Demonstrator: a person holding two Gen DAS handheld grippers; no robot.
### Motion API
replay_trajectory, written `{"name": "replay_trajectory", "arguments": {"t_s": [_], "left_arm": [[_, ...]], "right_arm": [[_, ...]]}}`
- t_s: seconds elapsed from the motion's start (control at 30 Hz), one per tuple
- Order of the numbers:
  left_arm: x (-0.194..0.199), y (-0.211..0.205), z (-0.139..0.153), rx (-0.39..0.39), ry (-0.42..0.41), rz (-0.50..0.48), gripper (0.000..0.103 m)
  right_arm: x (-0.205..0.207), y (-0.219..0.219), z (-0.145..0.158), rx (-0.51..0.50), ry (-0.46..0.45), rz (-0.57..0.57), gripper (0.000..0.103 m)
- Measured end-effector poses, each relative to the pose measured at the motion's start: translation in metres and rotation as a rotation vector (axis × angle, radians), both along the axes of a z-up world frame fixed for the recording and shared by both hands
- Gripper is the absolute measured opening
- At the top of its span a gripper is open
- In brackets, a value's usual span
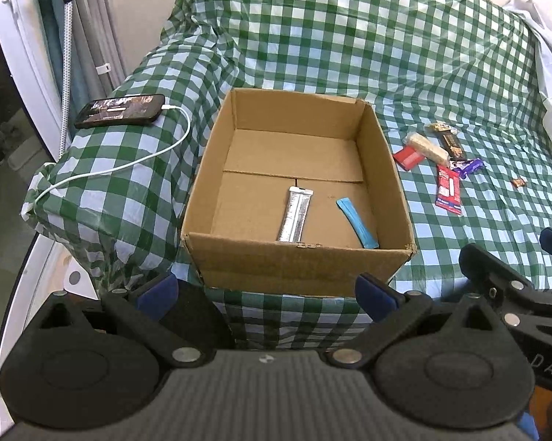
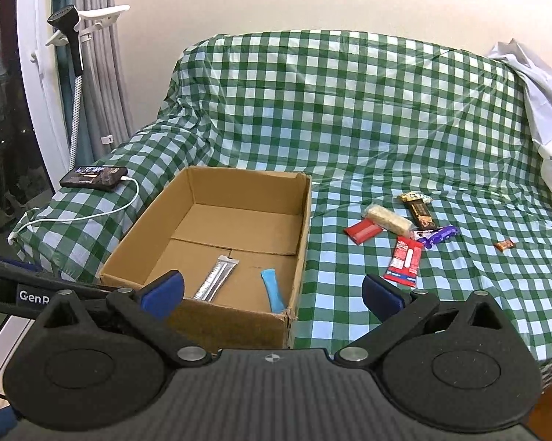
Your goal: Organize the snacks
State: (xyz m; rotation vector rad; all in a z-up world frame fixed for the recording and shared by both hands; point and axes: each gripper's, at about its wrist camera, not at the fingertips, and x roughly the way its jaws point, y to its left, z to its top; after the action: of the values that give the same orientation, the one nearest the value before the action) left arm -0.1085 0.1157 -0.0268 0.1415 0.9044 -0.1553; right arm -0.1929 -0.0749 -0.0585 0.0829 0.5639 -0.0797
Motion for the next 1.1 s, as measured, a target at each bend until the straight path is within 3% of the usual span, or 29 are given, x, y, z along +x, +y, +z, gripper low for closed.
{"name": "replay_trajectory", "arguments": {"t_s": [1.1], "left_arm": [[0.0061,-0.0021,-0.0026,0.022,0.010,-0.001,0.103]], "right_arm": [[0.0012,0.0009,-0.0046,0.011,0.014,0.005,0.102]]}}
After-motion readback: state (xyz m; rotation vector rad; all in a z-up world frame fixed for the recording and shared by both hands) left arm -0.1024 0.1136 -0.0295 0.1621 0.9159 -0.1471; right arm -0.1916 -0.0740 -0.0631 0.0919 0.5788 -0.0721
